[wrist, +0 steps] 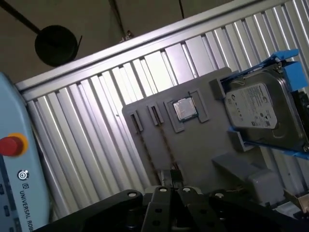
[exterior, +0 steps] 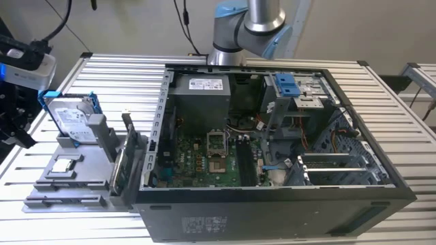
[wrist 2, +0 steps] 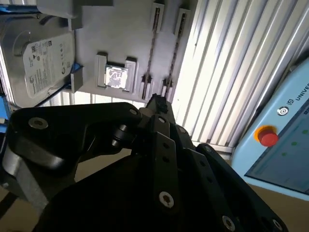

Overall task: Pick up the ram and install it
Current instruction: 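Pick up the ram and move it above insertion slot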

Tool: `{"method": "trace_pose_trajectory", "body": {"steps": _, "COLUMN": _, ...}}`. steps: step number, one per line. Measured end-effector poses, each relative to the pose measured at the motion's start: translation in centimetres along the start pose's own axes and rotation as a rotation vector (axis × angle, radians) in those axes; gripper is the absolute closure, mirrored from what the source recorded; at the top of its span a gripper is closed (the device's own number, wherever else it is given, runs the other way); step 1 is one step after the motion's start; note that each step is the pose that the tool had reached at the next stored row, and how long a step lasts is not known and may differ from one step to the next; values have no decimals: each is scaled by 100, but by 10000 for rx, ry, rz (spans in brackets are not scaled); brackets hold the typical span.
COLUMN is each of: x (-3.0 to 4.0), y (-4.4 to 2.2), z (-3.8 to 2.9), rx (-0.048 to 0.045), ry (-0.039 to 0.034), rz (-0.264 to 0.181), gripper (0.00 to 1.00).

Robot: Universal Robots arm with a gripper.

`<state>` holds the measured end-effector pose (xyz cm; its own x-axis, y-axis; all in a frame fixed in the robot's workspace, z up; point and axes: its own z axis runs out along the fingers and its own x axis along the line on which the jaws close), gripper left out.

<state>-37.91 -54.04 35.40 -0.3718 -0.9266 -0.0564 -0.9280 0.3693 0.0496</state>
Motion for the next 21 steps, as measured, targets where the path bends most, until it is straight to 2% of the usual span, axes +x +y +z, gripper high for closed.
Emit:
{"method": "trace_pose_trajectory", "body": {"steps": 14, "x": 5, "y": -2, "z": 23, "rx": -19, "ry": -31, "rz": -1424, "gripper": 89}}
{"method": "trace_pose_trajectory", "body": {"steps": 21, "x": 7, "y": -4, "z": 34, "rx": 8, "ry": -54, "rz": -2147, "gripper": 89}}
